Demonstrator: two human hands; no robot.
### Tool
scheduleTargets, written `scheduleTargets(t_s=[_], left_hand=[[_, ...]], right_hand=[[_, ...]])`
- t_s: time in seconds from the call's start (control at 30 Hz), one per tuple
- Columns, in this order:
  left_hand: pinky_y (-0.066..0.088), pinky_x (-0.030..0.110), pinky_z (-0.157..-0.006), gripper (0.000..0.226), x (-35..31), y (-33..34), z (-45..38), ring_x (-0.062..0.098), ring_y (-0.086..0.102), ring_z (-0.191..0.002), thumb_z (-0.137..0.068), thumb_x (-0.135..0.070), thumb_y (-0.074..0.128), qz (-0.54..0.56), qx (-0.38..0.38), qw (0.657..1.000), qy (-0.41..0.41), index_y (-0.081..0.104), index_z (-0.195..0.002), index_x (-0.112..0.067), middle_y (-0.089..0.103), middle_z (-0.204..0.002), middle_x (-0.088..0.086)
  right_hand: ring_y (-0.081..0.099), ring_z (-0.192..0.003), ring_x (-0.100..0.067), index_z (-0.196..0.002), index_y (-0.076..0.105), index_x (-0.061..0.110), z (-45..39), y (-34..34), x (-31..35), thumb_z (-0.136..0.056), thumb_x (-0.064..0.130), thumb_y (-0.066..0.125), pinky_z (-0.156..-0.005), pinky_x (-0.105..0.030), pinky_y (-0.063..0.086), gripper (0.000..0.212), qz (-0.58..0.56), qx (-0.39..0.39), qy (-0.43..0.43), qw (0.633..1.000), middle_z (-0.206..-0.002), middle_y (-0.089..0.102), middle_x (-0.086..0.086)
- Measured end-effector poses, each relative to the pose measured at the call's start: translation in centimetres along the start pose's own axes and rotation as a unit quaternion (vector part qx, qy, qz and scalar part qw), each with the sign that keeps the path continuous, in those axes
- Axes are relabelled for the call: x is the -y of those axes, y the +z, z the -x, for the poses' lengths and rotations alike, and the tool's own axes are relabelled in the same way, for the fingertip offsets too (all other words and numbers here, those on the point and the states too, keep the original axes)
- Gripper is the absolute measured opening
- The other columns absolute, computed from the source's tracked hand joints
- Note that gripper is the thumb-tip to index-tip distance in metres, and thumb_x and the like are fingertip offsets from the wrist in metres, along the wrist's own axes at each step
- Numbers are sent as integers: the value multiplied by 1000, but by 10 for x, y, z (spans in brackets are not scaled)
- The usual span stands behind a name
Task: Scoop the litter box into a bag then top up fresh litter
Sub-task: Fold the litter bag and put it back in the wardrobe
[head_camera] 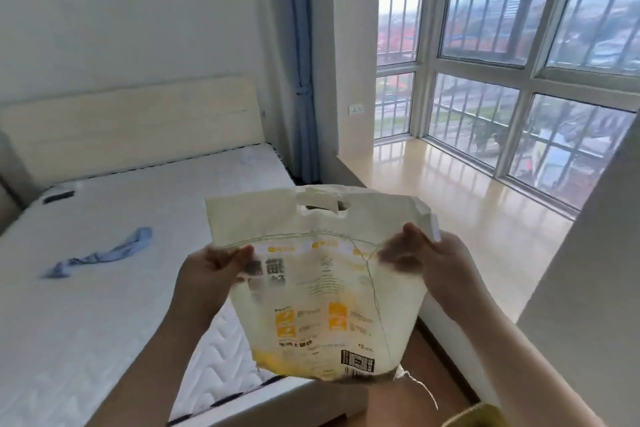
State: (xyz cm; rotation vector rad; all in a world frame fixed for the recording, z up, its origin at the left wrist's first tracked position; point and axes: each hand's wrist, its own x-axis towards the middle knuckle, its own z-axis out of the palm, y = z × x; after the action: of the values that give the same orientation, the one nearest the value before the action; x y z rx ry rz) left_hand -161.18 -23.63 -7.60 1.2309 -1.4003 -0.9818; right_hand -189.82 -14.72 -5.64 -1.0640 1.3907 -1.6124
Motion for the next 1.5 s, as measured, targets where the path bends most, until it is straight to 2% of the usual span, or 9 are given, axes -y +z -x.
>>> scheduleTargets(t_s=[0.33, 0.5, 0.77, 0.9, 0.97, 1.03, 1.13, 1.3, 1.5], left_hand=[[53, 18, -61, 10, 7, -251, 24, 12, 72, -71, -85, -19, 73, -39, -81, 996, -16, 76, -81, -10, 76, -74, 2], [57, 40, -79, 11, 8, -376, 43, 19, 72, -80, -82, -29, 78, -124, -138, 983, -7, 76, -81, -18, 76, -81, 3], [54, 22, -77, 25, 5, -514, 86, -2, 67, -88, -78, -30, 80, -167, -256, 951, -44, 65, -97, -36, 72, -91, -19], [50, 19, -78, 54, 0, -564, 99, -3, 62, -98, -74, -32, 83, -200, -322, 925, -24, 49, -113, -44, 64, -109, -20], [43, 17, -78, 62, -1, -587, 103, 0, 57, -100, -70, -37, 85, -303, -374, 876, -6, 45, -118, -40, 58, -113, -18], [36, 21, -82, 70, -4, -606, 103, 1, 51, -101, -65, -48, 84, -480, -393, 784, 5, 46, -122, -33, 54, -112, -16], [33, 33, -93, 74, -10, -620, 94, 12, 56, -108, -64, -64, 75, -669, -317, 671, -46, 51, -126, -32, 61, -113, -13], [46, 34, -89, 53, -9, -639, 90, 18, 58, -108, -78, -50, 74, -601, -261, 725, -213, 54, -124, -34, 63, -119, -7], [49, 33, -81, 27, 29, -684, 105, 9, 56, -91, -85, -43, 70, -529, -295, 754, -256, 61, -107, -30, 61, -99, -12]], right_hand=[[71, -74, -30, -71, 72, 3, 18, 238, 13, -99, 26, 49, -76, -39, 54, 43, 23, 119, -16, 993, -77, 74, -15], [72, -77, -29, -80, 73, 5, 36, 355, 18, -97, 32, 52, -81, -45, 55, 38, 28, 187, -13, 982, -79, 75, -12], [70, -61, -16, -85, 67, 4, 69, 530, 17, -99, 27, 50, -55, -25, 52, 31, -26, 325, -4, 945, -68, 73, -3], [71, -72, -28, -90, 69, 0, 73, 601, 5, -97, 30, 54, -64, -37, 55, 35, -29, 389, 9, 921, -78, 74, -13], [70, -74, -30, -88, 70, 1, 75, 634, -3, -97, 31, 54, -67, -41, 55, 35, -29, 417, 12, 909, -79, 73, -14], [70, -78, -31, -86, 71, 4, 79, 666, -12, -96, 36, 54, -74, -46, 56, 37, -22, 452, 10, 892, -80, 74, -13], [69, -82, -36, -84, 71, 4, 83, 714, -20, -84, 54, 57, -84, -57, 54, 53, -1, 504, 14, 864, -82, 73, -16], [68, -80, -38, -82, 69, 1, 94, 770, -28, -94, 38, 55, -79, -53, 54, 41, -3, 552, 17, 834, -81, 71, -21], [63, -68, -29, -80, 67, -2, 126, 832, -50, -95, 35, 55, -68, -44, 53, 41, -2, 605, 33, 795, -75, 69, -22]])
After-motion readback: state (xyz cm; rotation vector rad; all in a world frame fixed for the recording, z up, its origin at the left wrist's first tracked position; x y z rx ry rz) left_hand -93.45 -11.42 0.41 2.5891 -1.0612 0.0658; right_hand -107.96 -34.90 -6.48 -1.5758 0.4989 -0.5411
